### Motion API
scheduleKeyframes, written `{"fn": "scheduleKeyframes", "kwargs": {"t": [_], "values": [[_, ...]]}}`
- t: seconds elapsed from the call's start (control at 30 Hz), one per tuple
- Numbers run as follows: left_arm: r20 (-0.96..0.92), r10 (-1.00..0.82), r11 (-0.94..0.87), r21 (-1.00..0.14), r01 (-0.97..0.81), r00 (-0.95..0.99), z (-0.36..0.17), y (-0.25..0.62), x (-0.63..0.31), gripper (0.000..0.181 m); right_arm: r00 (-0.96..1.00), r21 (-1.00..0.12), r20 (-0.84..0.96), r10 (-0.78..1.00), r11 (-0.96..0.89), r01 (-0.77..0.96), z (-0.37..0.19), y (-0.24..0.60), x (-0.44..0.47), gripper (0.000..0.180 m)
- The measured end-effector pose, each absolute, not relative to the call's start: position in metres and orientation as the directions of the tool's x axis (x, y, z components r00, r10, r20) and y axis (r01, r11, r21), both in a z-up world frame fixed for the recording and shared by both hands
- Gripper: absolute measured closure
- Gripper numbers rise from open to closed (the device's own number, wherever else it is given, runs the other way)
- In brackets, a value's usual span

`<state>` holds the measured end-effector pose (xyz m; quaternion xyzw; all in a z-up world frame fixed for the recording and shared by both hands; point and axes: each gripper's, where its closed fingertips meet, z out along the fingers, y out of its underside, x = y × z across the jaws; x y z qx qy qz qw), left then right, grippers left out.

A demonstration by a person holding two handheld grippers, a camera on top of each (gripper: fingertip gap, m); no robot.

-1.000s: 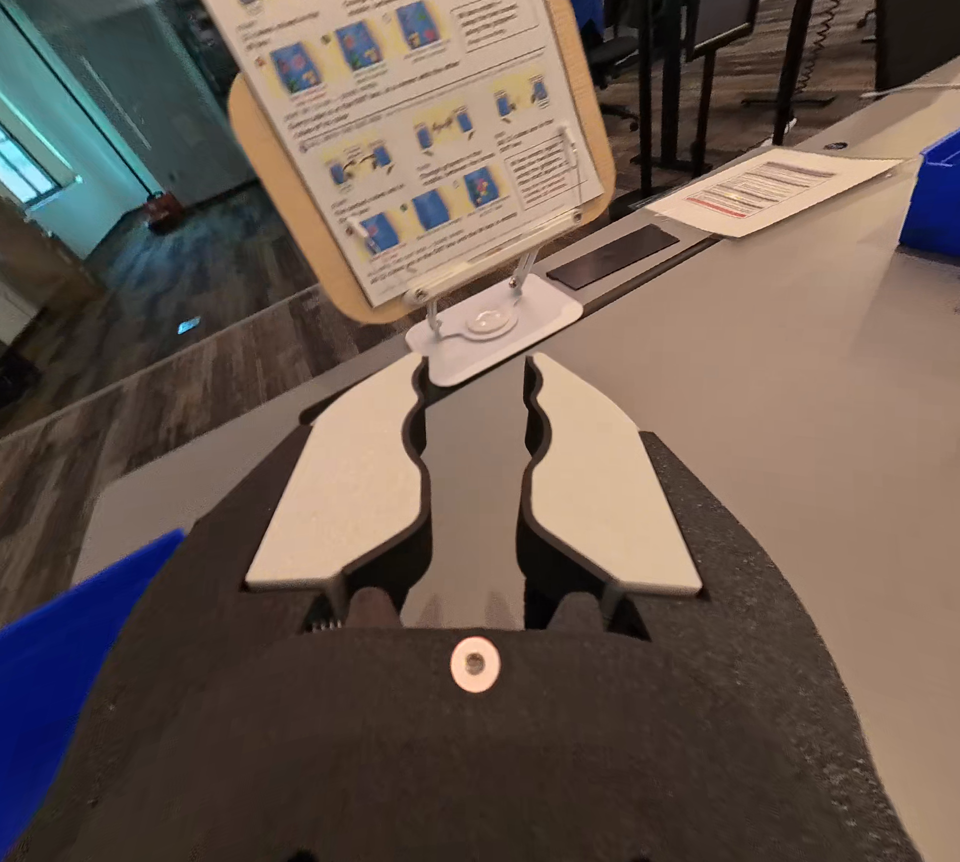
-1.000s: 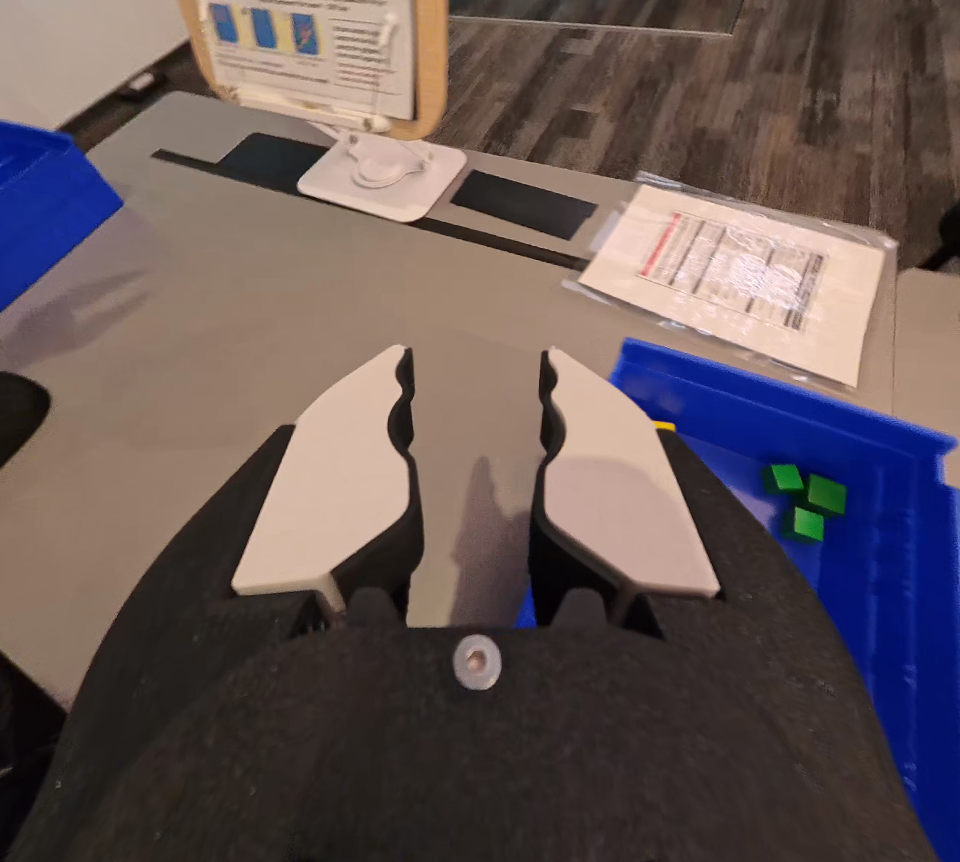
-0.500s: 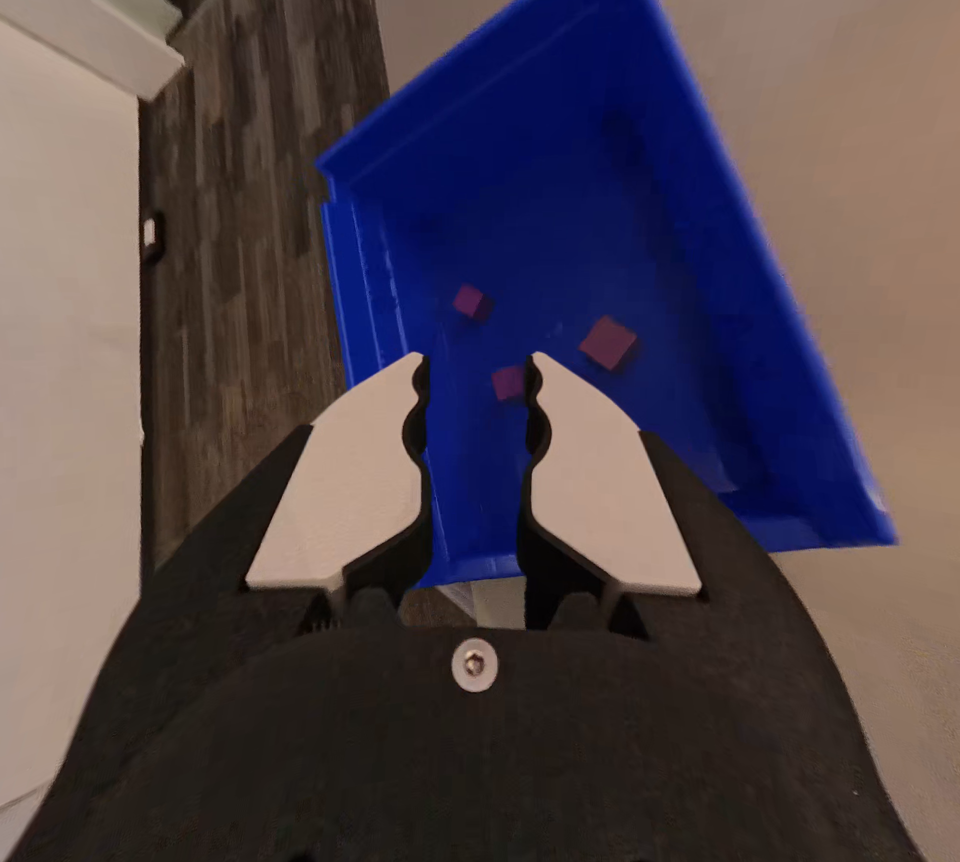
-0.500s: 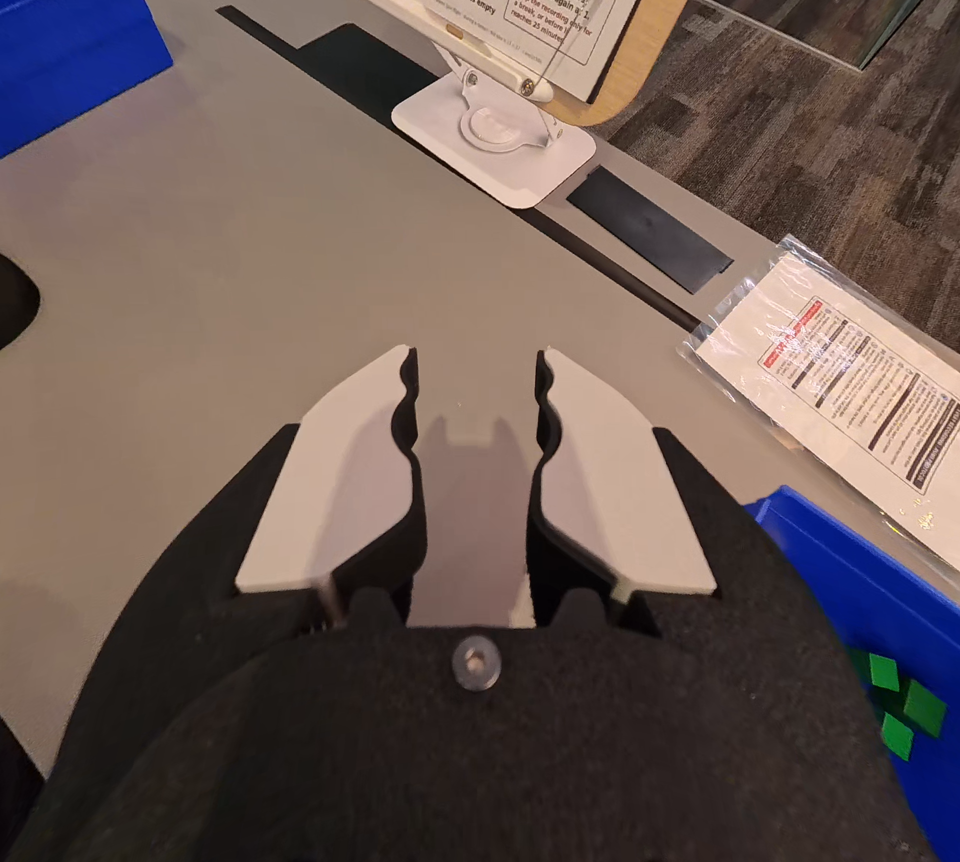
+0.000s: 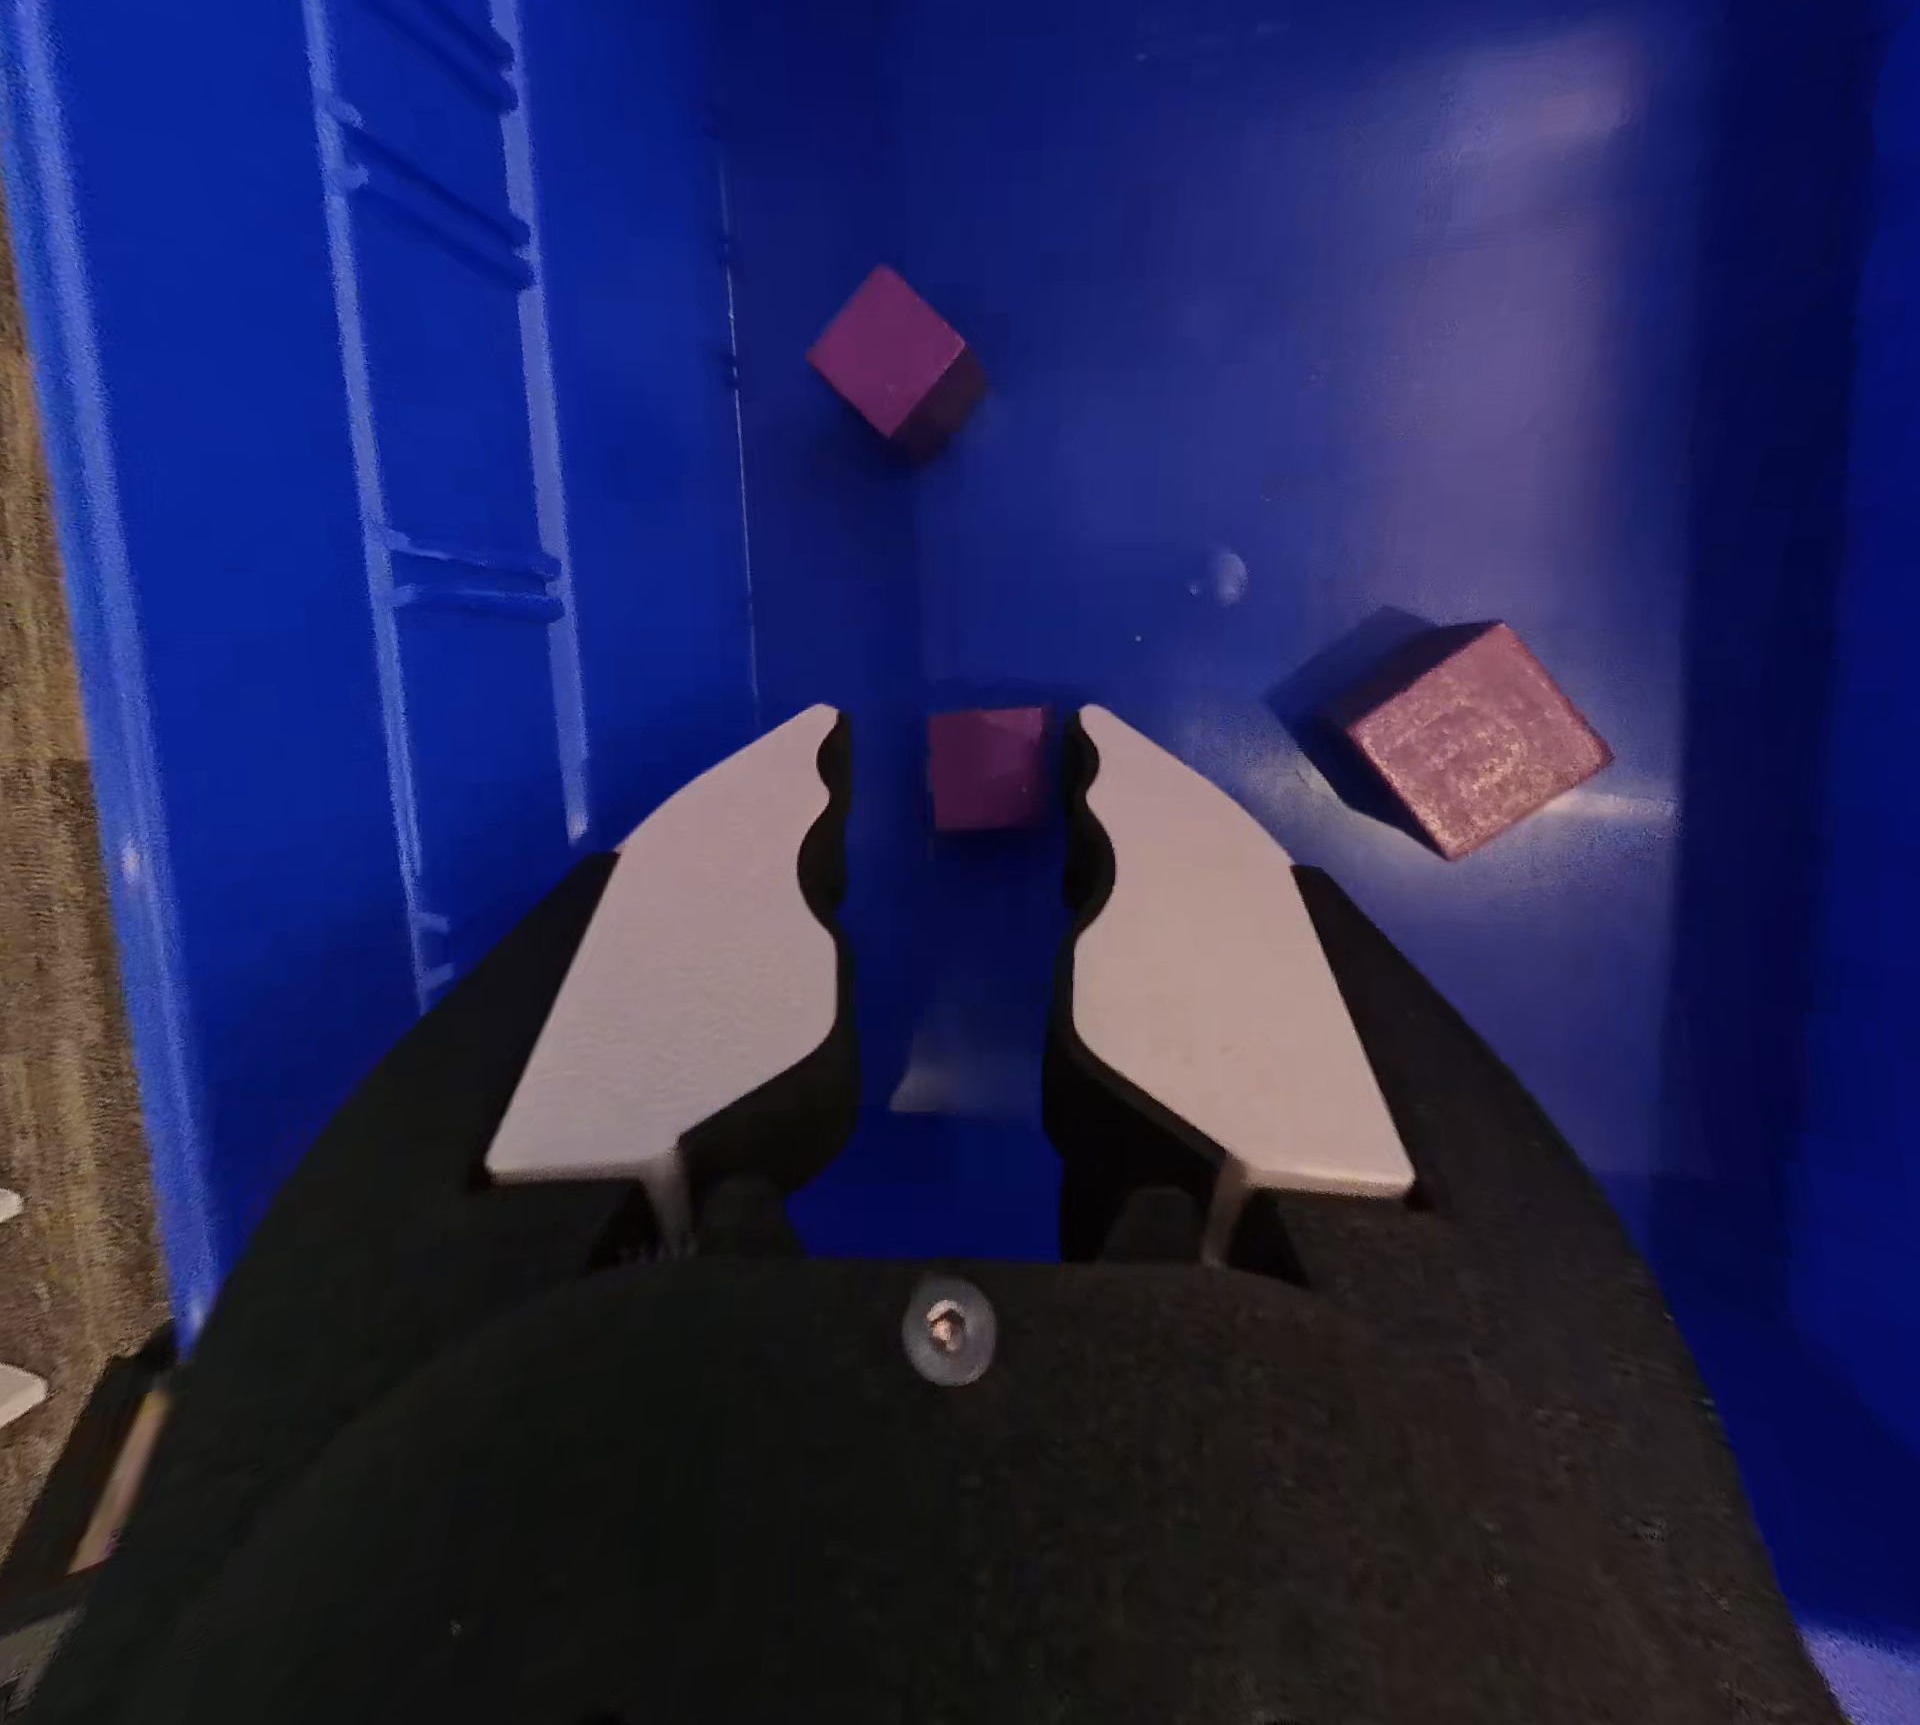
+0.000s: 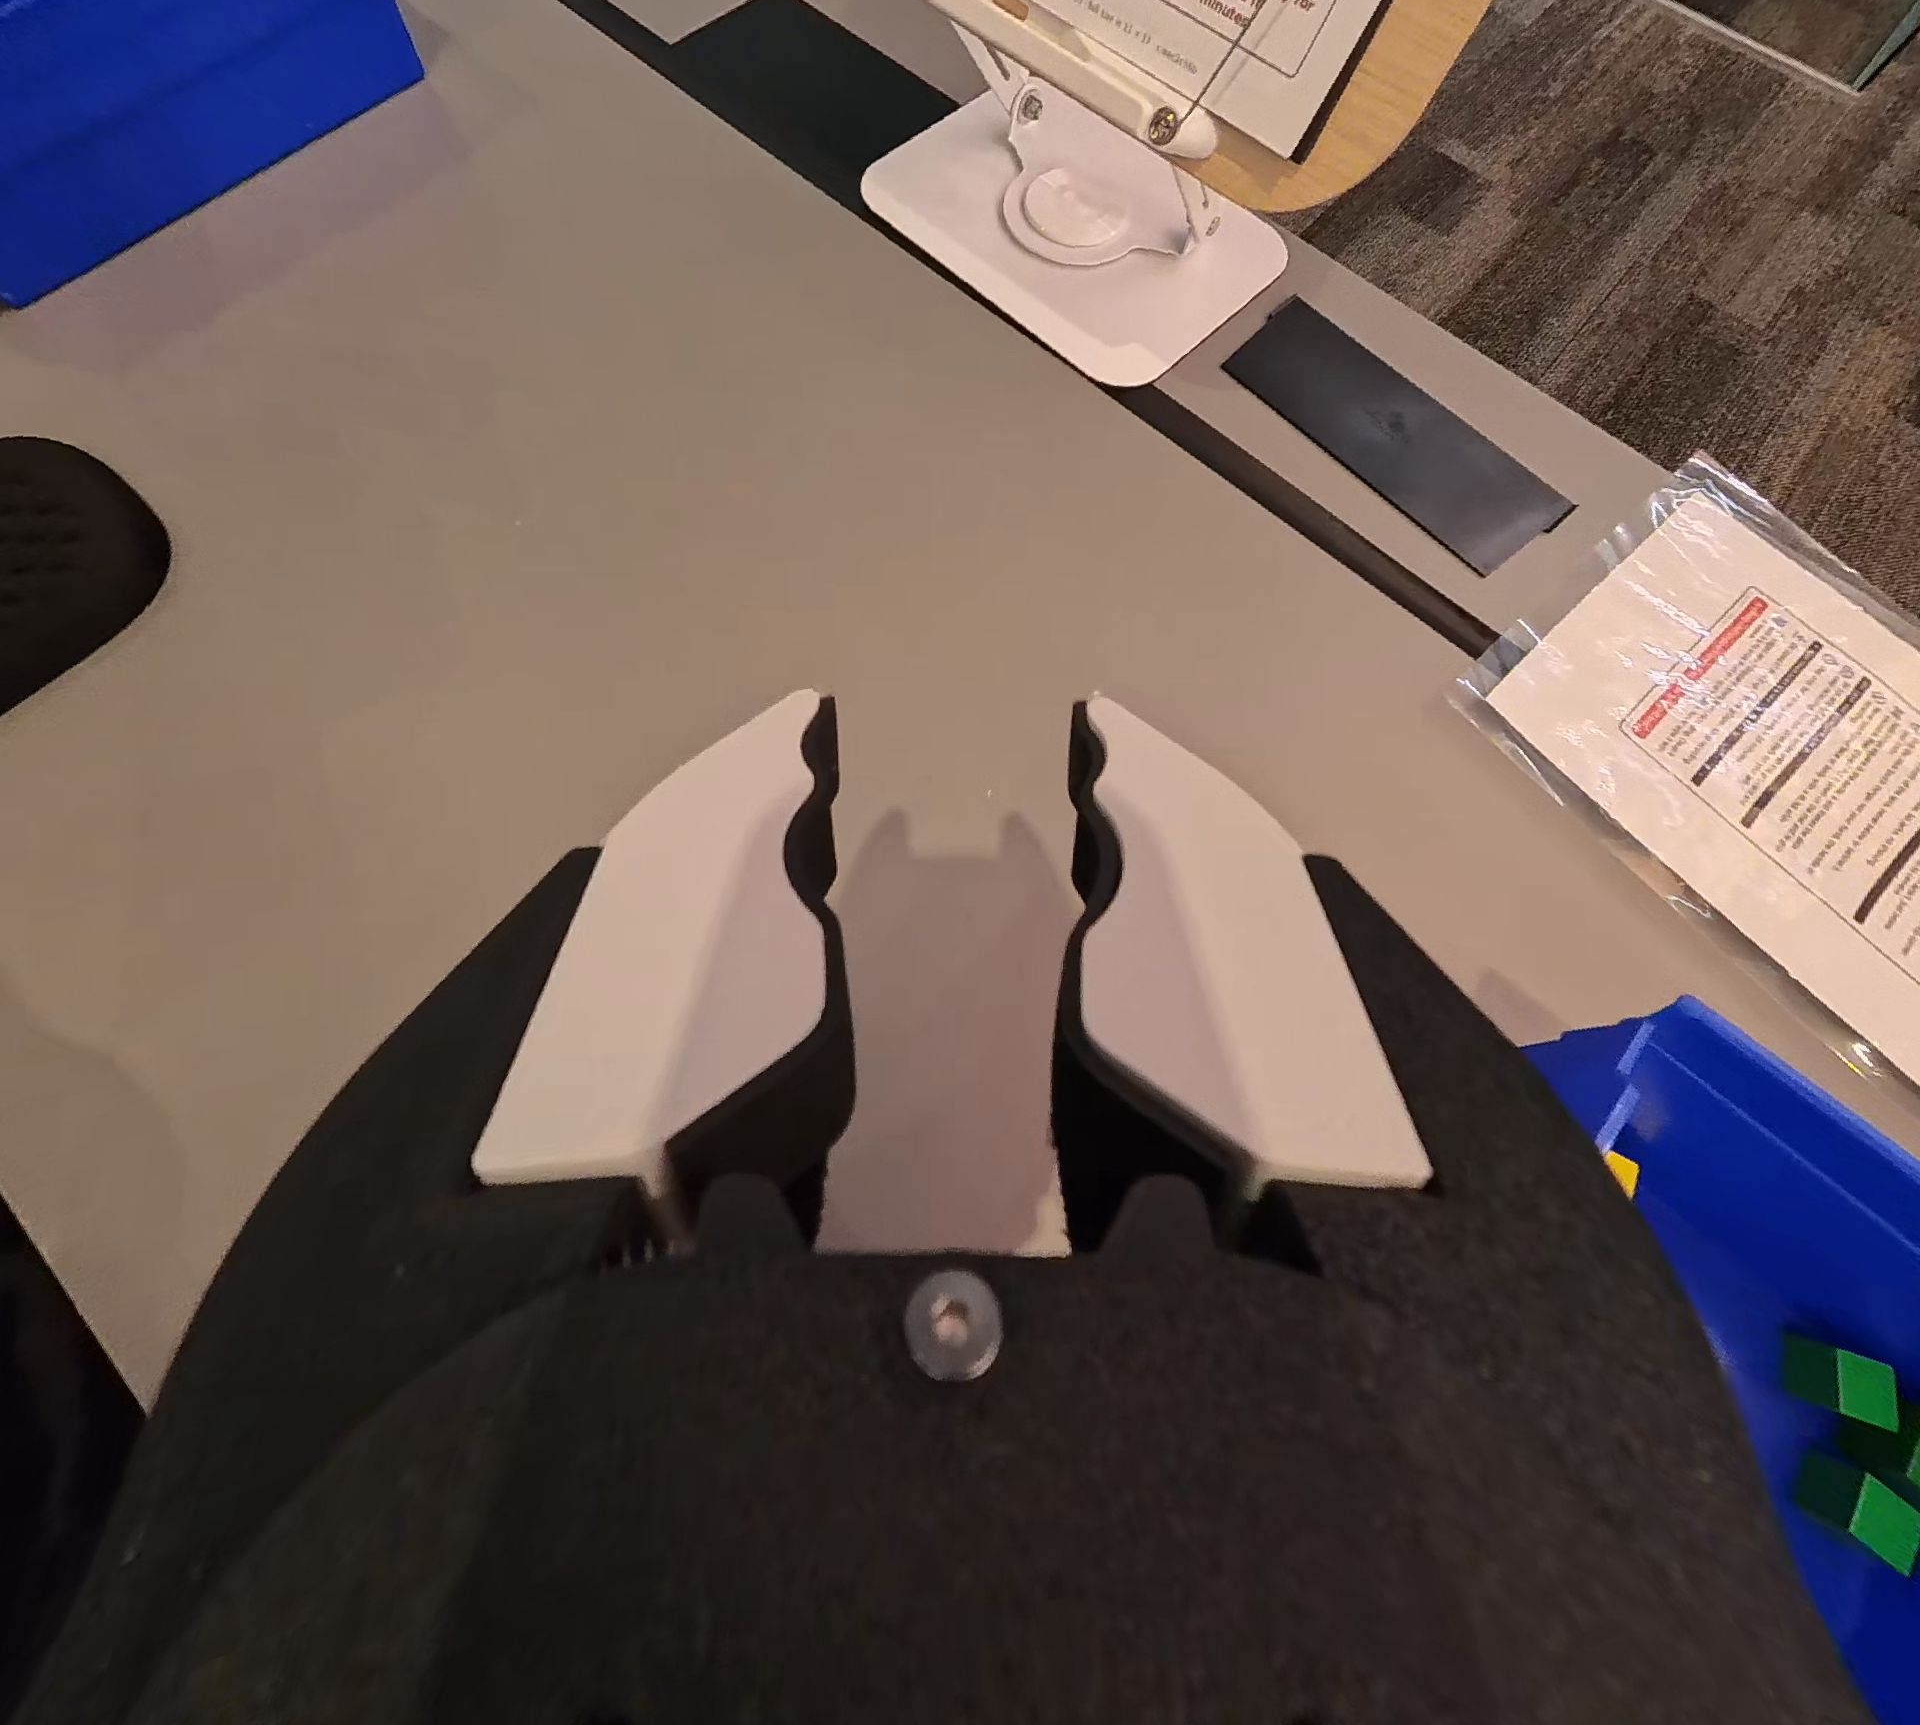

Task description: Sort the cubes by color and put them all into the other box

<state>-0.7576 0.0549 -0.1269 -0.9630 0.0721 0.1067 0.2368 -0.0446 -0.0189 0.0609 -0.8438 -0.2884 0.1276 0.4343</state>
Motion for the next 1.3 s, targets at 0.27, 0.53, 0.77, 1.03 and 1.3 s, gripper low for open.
{"fn": "scheduleKeyframes", "kwargs": {"t": [0.27, 0.53, 0.77, 1.03, 1.3], "values": [[-0.233, -0.127, -0.876, -0.430, -0.220, 0.964, -0.132, 0.056, -0.756, 0.157, 0.802, -0.794, 0.040, 0.596, -0.469, 0.388, 0.057, -0.018, -0.040, 0.139], [-0.317, -0.245, -0.568, -0.719, -0.400, 0.916, -0.033, 0.076, -0.679, 0.158, 0.780, -0.836, 0.049, 0.624, -0.401, 0.374, 0.074, -0.017, -0.063, 0.142], [-0.621, -0.428, 0.062, -0.745, -0.664, 0.657, 0.069, 0.040, -0.463, 0.159, 0.544, -0.939, -0.187, 0.818, -0.312, 0.146, 0.115, -0.036, -0.182, 0.145], [-0.760, -0.523, 0.426, -0.626, -0.653, 0.387, 0.071, -0.022, -0.273, 0.159, 0.467, -0.911, -0.237, 0.852, -0.362, 0.199, 0.090, -0.049, -0.240, 0.136], [-0.790, -0.540, 0.498, -0.578, -0.647, 0.290, 0.062, -0.036, -0.221, 0.159, 0.503, -0.840, -0.253, 0.826, -0.446, 0.309, 0.053, -0.039, -0.237, 0.139]]}}
